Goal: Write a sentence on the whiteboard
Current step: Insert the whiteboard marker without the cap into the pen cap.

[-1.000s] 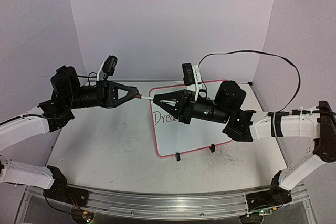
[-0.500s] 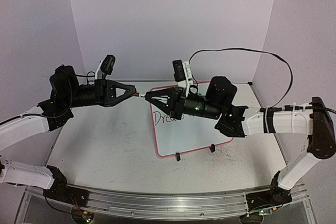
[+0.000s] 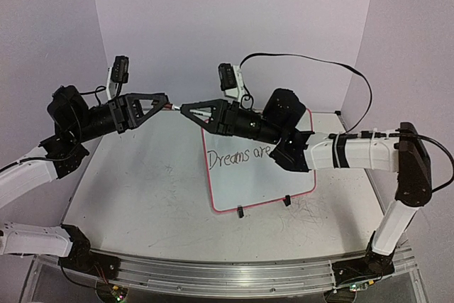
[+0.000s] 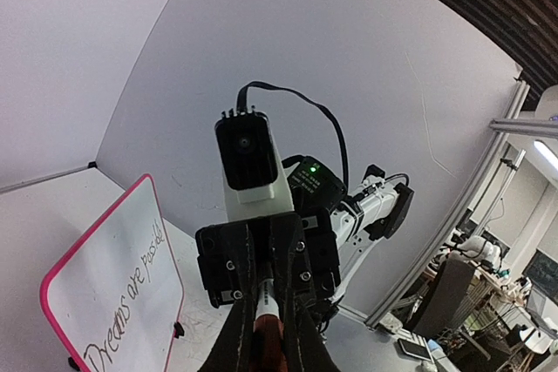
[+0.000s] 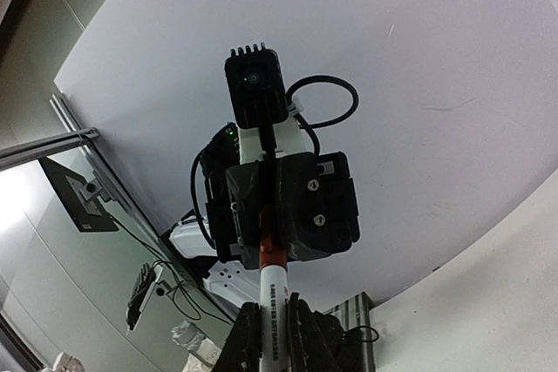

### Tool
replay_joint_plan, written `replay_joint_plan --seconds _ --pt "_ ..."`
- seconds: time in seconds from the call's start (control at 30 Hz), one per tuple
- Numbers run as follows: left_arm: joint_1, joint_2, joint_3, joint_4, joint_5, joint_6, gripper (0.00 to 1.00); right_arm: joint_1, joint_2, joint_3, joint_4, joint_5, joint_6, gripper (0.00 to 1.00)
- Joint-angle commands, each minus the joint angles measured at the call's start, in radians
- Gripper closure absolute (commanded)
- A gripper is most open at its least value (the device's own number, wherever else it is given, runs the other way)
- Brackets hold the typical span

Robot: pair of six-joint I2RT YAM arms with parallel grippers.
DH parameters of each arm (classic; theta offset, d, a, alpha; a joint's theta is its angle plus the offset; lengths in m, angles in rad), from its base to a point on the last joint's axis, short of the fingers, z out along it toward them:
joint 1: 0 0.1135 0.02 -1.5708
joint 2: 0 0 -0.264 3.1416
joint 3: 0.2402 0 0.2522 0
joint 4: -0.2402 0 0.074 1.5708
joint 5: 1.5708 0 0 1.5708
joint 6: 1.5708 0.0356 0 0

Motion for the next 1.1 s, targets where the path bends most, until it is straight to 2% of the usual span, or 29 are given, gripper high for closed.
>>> replay_joint_plan --seconds 0.0,0.1,0.23,0.33,0.43,0.6,0.63,0.73,0.8,0.97,1.07 --pt "-0.082 0.105 -0.027 -0.126 0.143 0.072 1.0 0.131 0.024 0.015 -0.05 -0.147 0.033 1.0" --pt "-0.083 0.081 -0.028 -0.126 0.151 0.053 1.0 0.117 0.012 -0.031 0.039 -0.155 0.062 1.0" --pt "-0.088 0.051 -0.041 -0.126 0.176 0.047 1.0 0.123 0.068 -0.006 0.261 -0.23 0.234 1.0" --pt "-0.088 0.054 -0.04 -0.127 0.163 0.02 1.0 0.122 0.064 -0.022 0.277 -0.225 0.227 1.0" --pt "-0.088 0.053 -0.03 -0.127 0.073 -0.026 1.0 0.104 0.025 -0.098 0.276 -0.178 0.194 1.0" --pt "-0.087 0.049 -0.009 -0.126 -0.098 -0.158 1.0 0.062 -0.065 -0.257 0.286 -0.061 0.14 0.93" --pt "-0.087 0.052 -0.001 -0.126 -0.116 -0.185 1.0 0.056 -0.086 -0.281 0.288 -0.033 0.126 0.89" --pt "-0.088 0.059 0.019 -0.126 -0.149 -0.253 1.0 0.044 -0.135 -0.337 0.288 0.035 0.099 0.66" --pt "-0.087 0.043 0.019 -0.127 -0.192 -0.284 1.0 0.036 -0.155 -0.362 0.285 0.059 0.093 0.43" --pt "-0.085 0.006 0.026 -0.142 -0.228 -0.304 1.0 0.006 -0.219 -0.472 0.283 0.094 0.083 0.22" --pt "-0.073 -0.017 0.041 -0.248 -0.247 -0.284 1.0 -0.012 -0.331 -0.569 0.229 0.14 0.023 0.13"
